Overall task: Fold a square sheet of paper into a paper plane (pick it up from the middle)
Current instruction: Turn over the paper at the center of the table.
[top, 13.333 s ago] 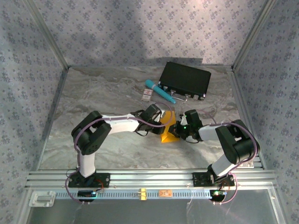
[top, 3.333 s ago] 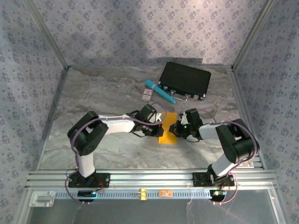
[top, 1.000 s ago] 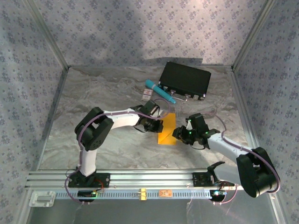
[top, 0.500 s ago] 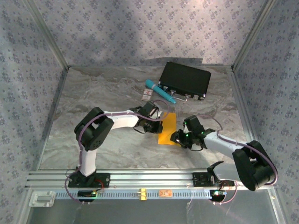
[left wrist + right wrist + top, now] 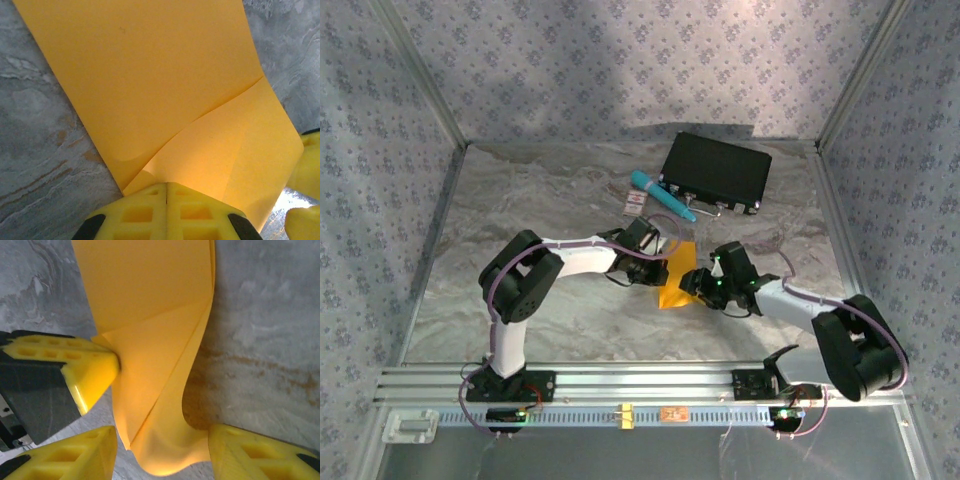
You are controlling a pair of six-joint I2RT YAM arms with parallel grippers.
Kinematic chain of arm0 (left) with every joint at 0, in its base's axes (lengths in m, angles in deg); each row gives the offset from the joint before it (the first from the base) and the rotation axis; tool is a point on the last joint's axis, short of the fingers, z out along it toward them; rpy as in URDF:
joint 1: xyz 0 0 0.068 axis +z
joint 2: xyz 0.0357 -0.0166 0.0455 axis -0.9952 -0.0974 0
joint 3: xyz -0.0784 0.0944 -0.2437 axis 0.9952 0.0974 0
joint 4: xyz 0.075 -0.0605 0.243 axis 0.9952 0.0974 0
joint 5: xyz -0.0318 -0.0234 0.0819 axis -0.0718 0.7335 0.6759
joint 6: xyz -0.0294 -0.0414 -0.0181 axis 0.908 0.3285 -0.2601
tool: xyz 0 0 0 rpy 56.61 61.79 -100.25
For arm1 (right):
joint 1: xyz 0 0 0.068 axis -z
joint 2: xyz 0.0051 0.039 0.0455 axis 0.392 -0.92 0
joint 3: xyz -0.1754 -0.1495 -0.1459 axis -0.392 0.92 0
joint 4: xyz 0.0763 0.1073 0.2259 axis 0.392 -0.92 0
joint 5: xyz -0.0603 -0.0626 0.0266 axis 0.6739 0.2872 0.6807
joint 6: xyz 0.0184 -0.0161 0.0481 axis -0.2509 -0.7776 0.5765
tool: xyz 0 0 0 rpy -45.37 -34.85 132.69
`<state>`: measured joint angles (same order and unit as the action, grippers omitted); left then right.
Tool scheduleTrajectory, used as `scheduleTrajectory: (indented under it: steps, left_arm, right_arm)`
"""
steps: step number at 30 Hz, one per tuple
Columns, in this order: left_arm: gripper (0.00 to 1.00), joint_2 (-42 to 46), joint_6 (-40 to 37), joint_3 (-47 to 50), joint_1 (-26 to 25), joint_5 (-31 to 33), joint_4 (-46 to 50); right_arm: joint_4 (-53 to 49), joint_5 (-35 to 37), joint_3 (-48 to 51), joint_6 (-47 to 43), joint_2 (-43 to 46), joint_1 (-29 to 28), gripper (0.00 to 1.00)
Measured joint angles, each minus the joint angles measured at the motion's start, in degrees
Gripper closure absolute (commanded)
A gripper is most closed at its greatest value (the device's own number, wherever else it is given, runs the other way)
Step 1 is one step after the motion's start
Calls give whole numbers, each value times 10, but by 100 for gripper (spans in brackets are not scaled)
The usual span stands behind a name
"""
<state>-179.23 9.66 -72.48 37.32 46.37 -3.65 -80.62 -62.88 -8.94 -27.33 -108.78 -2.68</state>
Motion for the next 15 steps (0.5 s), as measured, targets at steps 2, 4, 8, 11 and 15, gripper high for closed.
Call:
scheduleTrajectory:
  steps: [2,4,8,11,15]
  left_arm:
    - [100,0,0,0,0,0,0]
    - [100,0,0,0,0,0,0]
    - [100,0,1,0,0,0,0]
    - [100,0,4,0,0,-1,-2]
    - [100,1,5,3,0,-1,-4]
  right_arm:
    - [9,-7,-7,-4,-14,8,49]
    - [14,-13,-16,-8,-26,14,51]
    - [30,-29,-33,-21,-43,26,55]
    - [42,-36,-37,-24,-56,36,55]
    - [45,-38,-37,-24,-67,44,56]
